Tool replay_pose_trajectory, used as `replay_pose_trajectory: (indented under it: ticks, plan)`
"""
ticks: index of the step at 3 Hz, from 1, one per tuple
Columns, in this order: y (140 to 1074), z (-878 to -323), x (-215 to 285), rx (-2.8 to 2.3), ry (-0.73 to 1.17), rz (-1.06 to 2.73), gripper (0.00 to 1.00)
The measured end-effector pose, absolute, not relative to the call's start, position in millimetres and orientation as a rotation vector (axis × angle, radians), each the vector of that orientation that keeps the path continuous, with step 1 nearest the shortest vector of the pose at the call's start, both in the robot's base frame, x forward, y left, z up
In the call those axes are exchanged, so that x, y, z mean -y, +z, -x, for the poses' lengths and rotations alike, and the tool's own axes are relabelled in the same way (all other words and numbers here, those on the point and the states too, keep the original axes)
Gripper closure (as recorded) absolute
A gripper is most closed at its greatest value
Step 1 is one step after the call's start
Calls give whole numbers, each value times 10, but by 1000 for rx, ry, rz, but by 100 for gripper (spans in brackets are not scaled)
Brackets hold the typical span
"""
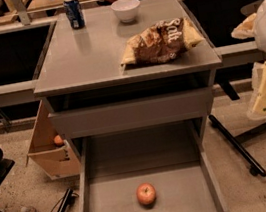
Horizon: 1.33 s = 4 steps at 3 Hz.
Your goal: Pick apple from middle drawer and place on counter
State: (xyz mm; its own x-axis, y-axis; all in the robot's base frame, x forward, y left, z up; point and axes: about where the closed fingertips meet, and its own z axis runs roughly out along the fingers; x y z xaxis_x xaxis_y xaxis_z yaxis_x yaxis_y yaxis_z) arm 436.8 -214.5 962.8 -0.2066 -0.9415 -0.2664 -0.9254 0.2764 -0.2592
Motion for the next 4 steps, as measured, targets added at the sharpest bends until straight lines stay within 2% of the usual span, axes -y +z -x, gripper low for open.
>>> replay_pose_trajectory:
  ticks: [2,3,4]
  plan:
    - [8268,-4165,1866,-1926,291,1548,0]
    - [7801,-4404,1521,-1769,428,1417,0]
    - [7803,-4402,1521,-1770,427,1418,0]
